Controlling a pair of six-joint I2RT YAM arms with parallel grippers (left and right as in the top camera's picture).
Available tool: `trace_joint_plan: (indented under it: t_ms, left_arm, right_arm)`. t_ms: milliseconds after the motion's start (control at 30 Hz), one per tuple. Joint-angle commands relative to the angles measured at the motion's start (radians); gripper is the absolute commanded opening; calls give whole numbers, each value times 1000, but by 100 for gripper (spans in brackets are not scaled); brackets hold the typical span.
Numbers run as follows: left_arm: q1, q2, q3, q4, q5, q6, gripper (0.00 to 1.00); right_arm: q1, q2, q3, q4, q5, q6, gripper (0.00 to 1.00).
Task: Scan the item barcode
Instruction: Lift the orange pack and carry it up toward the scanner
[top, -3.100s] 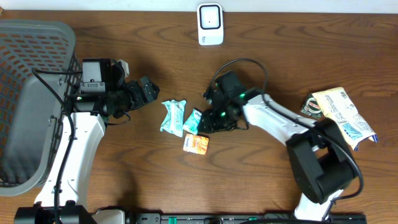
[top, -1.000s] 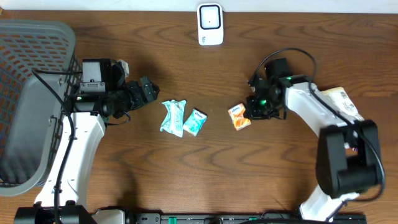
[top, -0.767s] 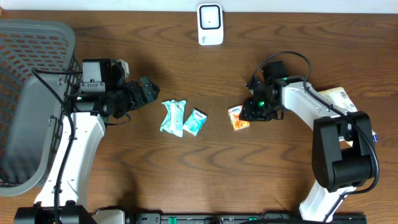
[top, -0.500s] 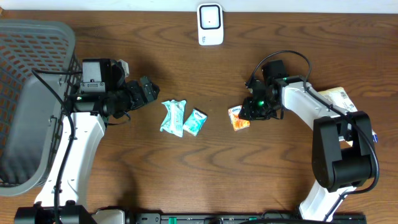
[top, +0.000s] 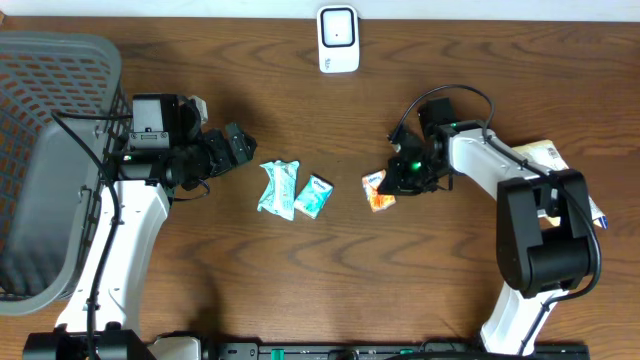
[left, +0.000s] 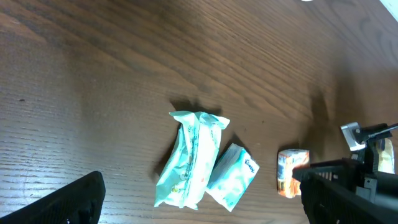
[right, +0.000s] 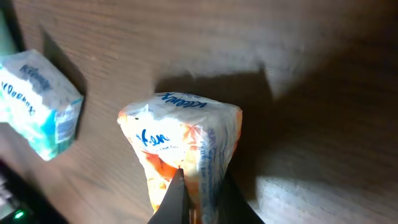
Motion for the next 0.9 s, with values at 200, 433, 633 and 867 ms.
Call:
trace_joint_plan:
  t_ms: [200,433,633,867]
  left_arm:
    - [4,1,-3,-1,-6,14,99]
    - [4,1,-3,-1,-6,14,99]
    - [4,1,-3,-1,-6,13,99]
    - [4,1,-3,-1,-6,13,99]
  right_arm:
    - [-133,-149,-9,100,-738,-61,1]
    - [-177,-160,-8,338,-999,76,1]
    - [-190,-166,-8,651,-999,476,1]
    - [-229,-192,-8,980,-999,952,1]
